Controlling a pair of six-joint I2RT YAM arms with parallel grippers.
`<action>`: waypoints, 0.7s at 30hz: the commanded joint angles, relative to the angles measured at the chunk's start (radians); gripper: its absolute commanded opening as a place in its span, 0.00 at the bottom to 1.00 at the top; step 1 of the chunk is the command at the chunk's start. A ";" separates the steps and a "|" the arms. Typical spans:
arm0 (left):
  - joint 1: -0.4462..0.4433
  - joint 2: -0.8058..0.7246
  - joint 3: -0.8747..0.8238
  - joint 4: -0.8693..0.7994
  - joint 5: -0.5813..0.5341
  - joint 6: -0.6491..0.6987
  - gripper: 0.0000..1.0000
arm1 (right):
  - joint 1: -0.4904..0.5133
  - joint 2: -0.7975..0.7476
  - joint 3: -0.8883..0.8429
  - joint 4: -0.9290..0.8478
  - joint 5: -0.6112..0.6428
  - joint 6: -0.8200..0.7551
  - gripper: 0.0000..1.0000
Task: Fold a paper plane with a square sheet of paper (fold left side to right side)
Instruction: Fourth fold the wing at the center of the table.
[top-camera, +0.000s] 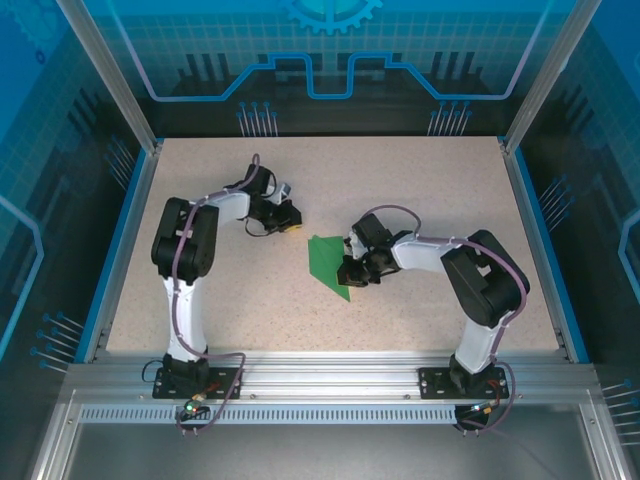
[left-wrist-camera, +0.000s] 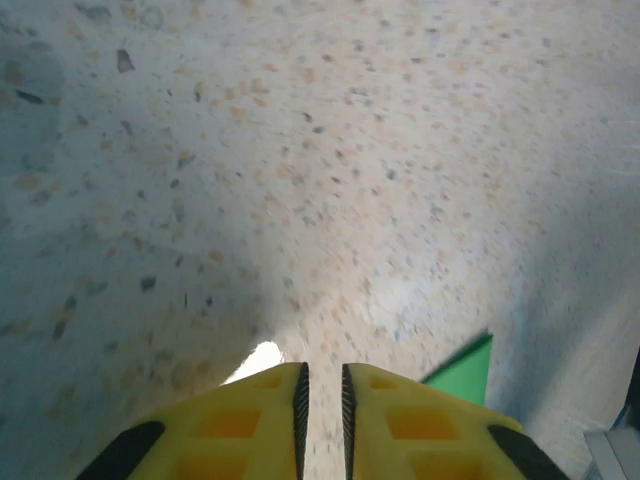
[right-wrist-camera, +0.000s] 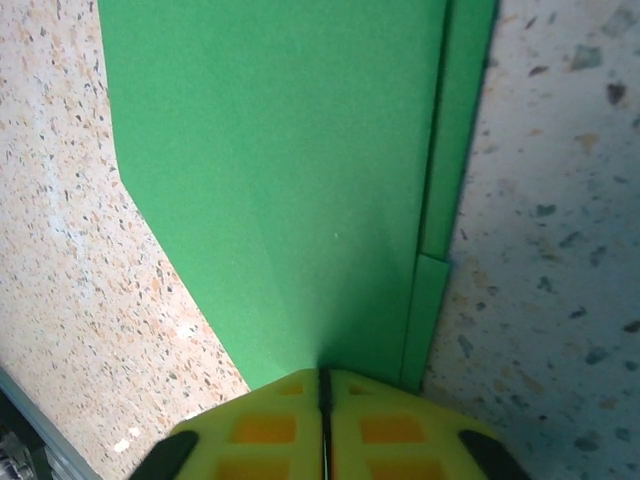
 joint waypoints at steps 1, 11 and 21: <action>0.001 -0.150 -0.061 0.035 -0.011 -0.017 0.29 | 0.019 -0.038 -0.010 0.012 0.041 0.005 0.25; -0.005 -0.407 -0.333 0.112 -0.018 -0.142 0.50 | -0.002 -0.205 0.019 0.043 0.178 -0.045 0.58; -0.092 -0.358 -0.409 0.215 0.079 -0.223 0.51 | -0.032 -0.319 -0.085 0.190 0.195 0.009 0.69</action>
